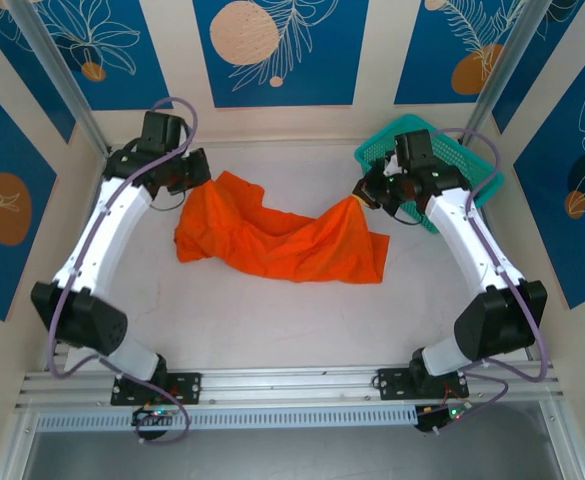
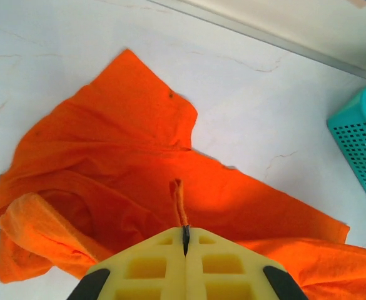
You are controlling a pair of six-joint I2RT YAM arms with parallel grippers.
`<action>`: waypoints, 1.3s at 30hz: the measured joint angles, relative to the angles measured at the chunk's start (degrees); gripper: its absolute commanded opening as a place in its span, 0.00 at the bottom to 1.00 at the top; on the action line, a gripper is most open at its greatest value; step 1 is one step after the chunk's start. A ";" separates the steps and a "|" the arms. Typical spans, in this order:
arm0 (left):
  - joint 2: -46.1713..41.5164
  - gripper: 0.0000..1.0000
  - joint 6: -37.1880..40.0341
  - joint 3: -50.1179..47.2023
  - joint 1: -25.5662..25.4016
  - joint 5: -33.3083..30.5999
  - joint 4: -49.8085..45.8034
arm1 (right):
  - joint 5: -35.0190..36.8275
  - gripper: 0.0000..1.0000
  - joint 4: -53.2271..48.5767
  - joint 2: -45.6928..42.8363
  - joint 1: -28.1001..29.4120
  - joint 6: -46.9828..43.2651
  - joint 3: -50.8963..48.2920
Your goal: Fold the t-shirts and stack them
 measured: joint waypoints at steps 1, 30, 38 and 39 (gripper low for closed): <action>2.49 0.00 0.04 1.64 0.22 0.63 -0.87 | -0.81 0.00 0.28 1.55 -0.72 0.28 0.66; -7.93 0.00 6.16 21.44 7.41 18.80 17.99 | -16.15 0.00 6.10 12.63 -6.71 -3.96 44.54; -37.20 0.15 7.13 -32.15 5.84 12.74 11.80 | -16.06 0.00 8.55 -11.41 1.16 -9.11 -5.25; -39.08 0.19 6.49 -37.16 5.84 10.80 8.57 | -15.13 0.00 7.87 -12.66 2.54 -9.70 -11.63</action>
